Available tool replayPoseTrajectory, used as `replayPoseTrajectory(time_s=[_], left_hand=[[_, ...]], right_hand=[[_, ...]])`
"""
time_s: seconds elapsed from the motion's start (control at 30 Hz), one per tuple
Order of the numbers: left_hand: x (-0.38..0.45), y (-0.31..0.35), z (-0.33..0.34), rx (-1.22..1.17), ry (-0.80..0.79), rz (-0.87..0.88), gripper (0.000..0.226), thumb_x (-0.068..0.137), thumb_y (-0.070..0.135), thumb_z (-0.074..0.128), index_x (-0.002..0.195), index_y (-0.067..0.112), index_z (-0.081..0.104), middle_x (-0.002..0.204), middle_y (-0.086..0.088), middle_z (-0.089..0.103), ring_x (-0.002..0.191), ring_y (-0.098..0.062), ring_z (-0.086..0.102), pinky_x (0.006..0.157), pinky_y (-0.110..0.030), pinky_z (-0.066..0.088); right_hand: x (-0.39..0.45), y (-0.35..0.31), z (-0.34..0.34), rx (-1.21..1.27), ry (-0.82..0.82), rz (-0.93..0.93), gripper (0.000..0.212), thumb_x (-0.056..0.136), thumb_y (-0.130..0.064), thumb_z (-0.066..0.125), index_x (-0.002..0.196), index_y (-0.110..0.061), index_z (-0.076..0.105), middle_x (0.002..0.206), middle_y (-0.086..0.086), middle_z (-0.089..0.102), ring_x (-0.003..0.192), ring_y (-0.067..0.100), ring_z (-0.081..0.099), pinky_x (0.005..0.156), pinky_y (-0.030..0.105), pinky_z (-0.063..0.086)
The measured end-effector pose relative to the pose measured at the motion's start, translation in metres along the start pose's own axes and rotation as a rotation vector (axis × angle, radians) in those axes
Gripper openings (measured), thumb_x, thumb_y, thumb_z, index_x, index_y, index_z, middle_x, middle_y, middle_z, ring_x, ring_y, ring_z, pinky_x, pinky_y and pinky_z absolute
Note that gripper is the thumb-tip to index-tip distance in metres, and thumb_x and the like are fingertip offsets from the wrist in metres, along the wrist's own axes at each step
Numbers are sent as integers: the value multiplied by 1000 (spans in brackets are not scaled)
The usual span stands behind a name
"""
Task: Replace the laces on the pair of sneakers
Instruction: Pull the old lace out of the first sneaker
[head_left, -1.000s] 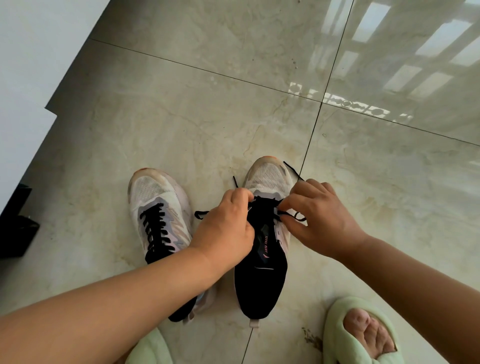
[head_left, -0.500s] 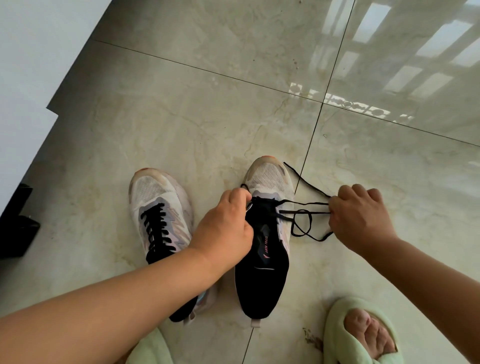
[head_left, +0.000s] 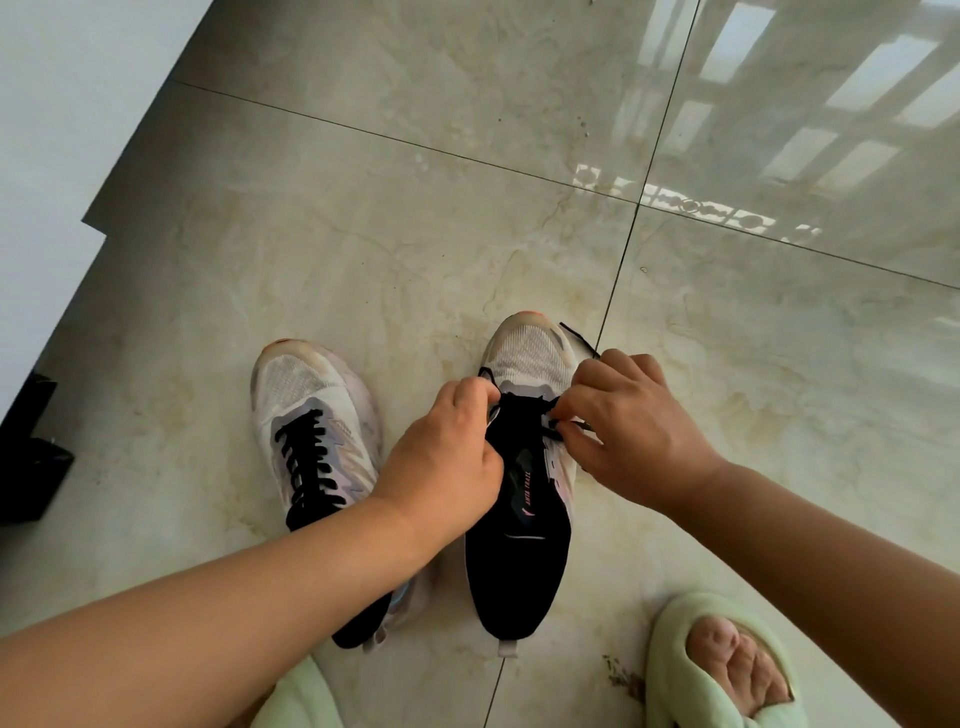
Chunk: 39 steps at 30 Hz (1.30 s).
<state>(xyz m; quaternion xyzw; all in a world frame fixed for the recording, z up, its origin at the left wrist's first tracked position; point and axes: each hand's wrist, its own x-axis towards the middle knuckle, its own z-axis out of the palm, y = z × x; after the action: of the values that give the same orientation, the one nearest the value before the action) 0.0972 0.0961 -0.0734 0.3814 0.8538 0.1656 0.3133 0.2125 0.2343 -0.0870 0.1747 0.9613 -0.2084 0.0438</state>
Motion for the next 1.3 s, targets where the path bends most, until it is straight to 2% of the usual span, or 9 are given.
replayPoseTrajectory(time_s=[0.1,0.3,0.37,0.5,0.73,0.87,0.97,1.07,1.3], left_hand=[[0,0,0,1,0,-1,42,83,7,47,123,18,42,122,-1,48,100,-21,56,86,-33,46],[0,0,1,-5,5,4,42,83,6,47,123,17,42,122,-1,48,101,-19,56,86,-31,46],[1,0,1,-2,9,5,42,83,6,47,123,17,42,121,-1,48,101,-20,56,85,-31,45],[1,0,2,-3,19,2,41,83,6,47,122,17,43,121,-1,48,100,-22,57,86,-34,46],[0,-4,3,-1,45,4,40,83,6,48,121,16,44,119,1,48,98,-20,57,83,-29,46],[0,-4,4,1,55,7,39,83,6,48,120,17,44,115,1,49,94,-20,57,79,-27,45],[0,-5,5,-7,55,4,39,83,6,48,120,17,44,117,1,50,94,-19,57,79,-26,45],[1,-5,5,-13,53,6,39,83,7,48,120,17,44,120,1,50,97,-19,57,82,-28,46],[1,-5,4,0,38,18,40,83,7,49,122,17,44,119,0,49,98,-18,56,78,-19,40]], right_hand=[[2,1,2,-40,-59,3,15,86,-19,53,86,-12,67,85,1,56,91,25,49,83,33,31],[2,3,-1,-27,-41,-56,8,77,-17,64,84,-15,68,82,1,56,85,25,51,82,34,31],[3,0,-1,-92,0,-98,2,75,-13,65,75,-11,67,75,3,55,78,27,53,77,36,37],[5,-2,3,-134,115,-107,13,63,-5,69,60,-8,56,66,5,51,66,29,52,66,38,45],[-26,43,8,-280,-21,196,24,49,1,75,55,-7,53,61,8,50,64,31,52,63,40,43],[-30,48,14,-241,23,326,15,60,-1,70,59,-5,56,65,8,51,68,31,49,68,41,37],[-22,29,10,-27,176,195,5,68,-13,64,71,-10,64,71,4,54,72,29,51,73,39,37],[-13,7,5,103,170,22,13,72,-19,64,84,-17,69,78,-1,56,78,23,51,76,33,31],[-2,-1,3,-43,92,-22,4,77,-9,65,76,-10,68,74,4,59,80,30,55,74,40,41]])
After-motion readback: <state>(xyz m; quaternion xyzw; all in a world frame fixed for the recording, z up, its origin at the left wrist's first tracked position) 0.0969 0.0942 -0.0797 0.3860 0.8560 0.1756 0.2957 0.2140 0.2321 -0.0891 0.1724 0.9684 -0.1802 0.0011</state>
